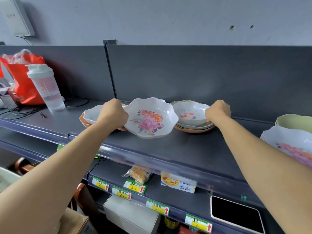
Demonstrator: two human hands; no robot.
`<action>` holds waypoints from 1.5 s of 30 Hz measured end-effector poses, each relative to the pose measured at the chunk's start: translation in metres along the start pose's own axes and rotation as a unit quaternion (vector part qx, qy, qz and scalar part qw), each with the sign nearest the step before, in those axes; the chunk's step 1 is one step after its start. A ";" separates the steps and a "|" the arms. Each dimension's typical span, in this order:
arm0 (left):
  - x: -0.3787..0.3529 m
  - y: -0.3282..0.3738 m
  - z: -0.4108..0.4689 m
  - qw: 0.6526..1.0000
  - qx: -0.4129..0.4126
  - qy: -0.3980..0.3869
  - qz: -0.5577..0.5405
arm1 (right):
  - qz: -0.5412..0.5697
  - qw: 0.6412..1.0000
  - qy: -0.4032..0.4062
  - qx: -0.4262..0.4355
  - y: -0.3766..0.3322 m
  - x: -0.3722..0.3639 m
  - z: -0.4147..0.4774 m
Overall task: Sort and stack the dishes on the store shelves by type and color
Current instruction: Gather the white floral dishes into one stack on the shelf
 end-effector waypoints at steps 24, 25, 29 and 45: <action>-0.118 0.255 -0.098 0.923 -0.297 -0.217 -0.113 | 0.077 0.911 0.388 -0.114 0.141 0.262 -0.067; -0.123 0.263 -0.107 0.917 -0.306 -0.228 -0.114 | 0.069 0.911 0.389 -0.117 0.149 0.270 -0.070; -0.145 0.283 -0.131 0.906 -0.318 -0.264 -0.091 | 0.053 0.918 0.374 -0.120 0.173 0.292 -0.075; -0.166 0.262 -0.132 0.926 -0.257 -0.264 -0.085 | 0.021 0.977 0.196 -0.085 0.180 0.246 -0.079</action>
Point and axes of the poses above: each hand's wrist, its own z-axis towards the middle knuckle, its own x-axis out of the back of the hand, y = z × x, the point moved 4 cm from there along z, towards the middle knuckle, and after that the axes turned 1 degree about -y, right-handed, at the moved point
